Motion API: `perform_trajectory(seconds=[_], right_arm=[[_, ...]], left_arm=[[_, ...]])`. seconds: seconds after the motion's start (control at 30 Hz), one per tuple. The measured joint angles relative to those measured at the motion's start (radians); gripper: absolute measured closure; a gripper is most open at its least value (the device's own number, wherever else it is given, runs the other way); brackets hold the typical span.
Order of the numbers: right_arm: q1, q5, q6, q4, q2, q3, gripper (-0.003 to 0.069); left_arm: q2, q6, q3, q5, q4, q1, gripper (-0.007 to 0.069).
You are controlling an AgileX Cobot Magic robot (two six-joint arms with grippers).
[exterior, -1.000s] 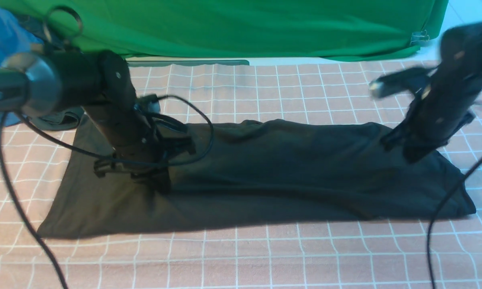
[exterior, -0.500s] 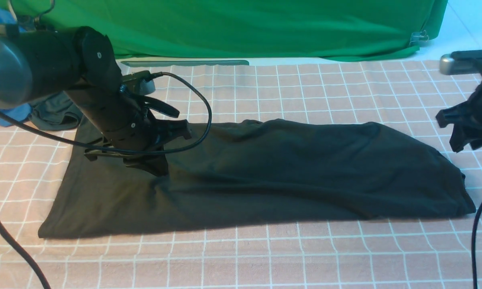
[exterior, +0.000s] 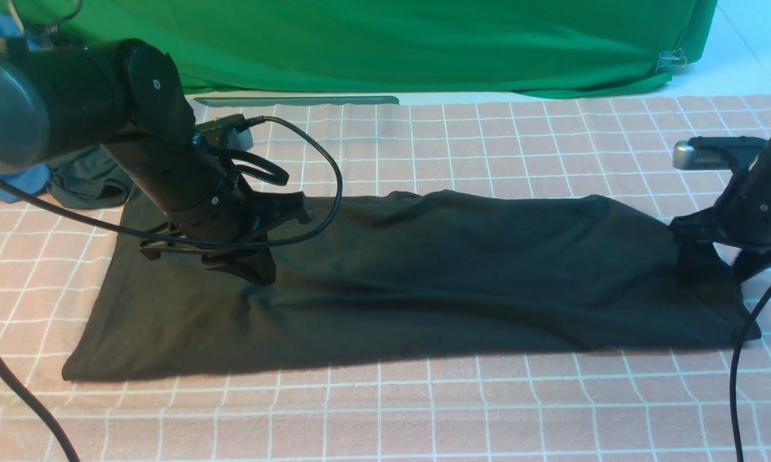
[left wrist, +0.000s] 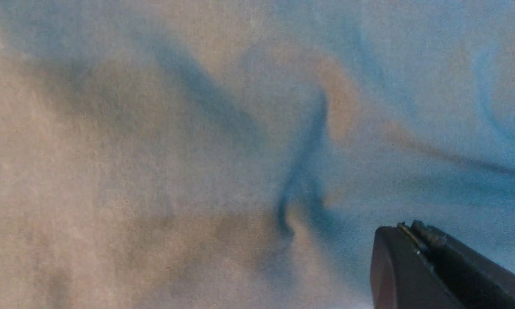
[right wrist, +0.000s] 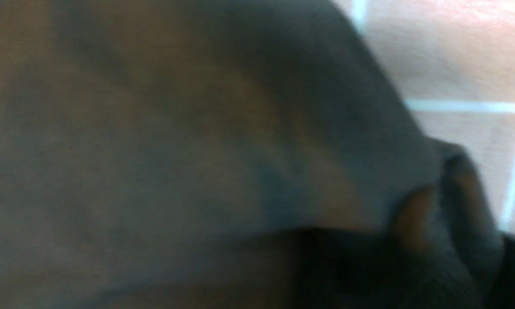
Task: Fold a long-sleeved shirt over a pink coffee tablecloth.
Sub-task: 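Pull the folded dark garment lengthwise by its ends to straighten it flat on the table, then fold the right end of the dark garment over onto its left end with the right gripper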
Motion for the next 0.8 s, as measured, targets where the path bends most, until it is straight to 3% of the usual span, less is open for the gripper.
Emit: perform_trajectory(seconds=[0.03,0.07,0.1,0.17,0.57,0.8], right_arm=[[0.007,0.001,-0.013,0.014,0.000,0.000,0.0305],[0.010,0.004,-0.020,0.020,0.000,-0.003,0.0370],[0.014,0.018,-0.031,0.029,0.001,-0.010,0.0498],[0.015,0.042,-0.047,0.024,0.003,-0.021,0.0541],[-0.102,0.279,0.008,-0.016,-0.098,-0.212,0.0538],[-0.049,0.303,0.020,0.126,-0.174,-0.310,0.0538]], left_arm=[[-0.005,0.010,0.000,0.001,0.000,-0.001,0.0610],[-0.008,0.014,0.001,0.001,0.000,-0.001,0.0610],[-0.023,0.016,0.001,0.003,0.000,-0.001,0.0610],[-0.050,0.018,0.001,0.003,0.004,-0.001,0.0610],[-0.379,0.014,0.001,0.110,0.034,0.067,0.0610],[-0.519,-0.016,0.001,0.125,0.048,0.078,0.0610]])
